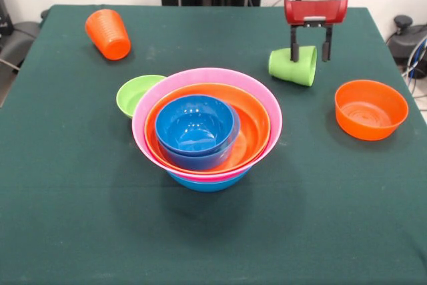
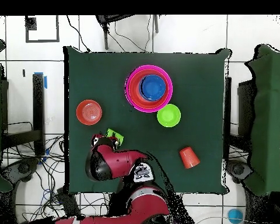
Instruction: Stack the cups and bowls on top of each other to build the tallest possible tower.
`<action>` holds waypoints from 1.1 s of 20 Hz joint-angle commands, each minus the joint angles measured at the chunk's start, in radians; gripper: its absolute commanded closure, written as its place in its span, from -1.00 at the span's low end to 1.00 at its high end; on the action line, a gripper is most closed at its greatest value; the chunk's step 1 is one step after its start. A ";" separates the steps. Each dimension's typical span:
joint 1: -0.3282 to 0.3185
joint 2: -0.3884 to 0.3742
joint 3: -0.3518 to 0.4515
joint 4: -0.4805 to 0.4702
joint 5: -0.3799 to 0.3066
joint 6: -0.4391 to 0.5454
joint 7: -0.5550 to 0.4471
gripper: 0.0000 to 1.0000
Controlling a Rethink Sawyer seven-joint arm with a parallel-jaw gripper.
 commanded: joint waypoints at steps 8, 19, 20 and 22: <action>0.011 0.037 -0.004 -0.088 0.021 0.013 0.101 -1.00; 0.002 0.035 0.003 -0.093 0.000 0.015 0.097 1.00; 0.001 0.035 0.004 -0.093 -0.001 0.015 0.096 1.00; 0.000 0.035 0.005 -0.093 -0.003 0.019 0.095 1.00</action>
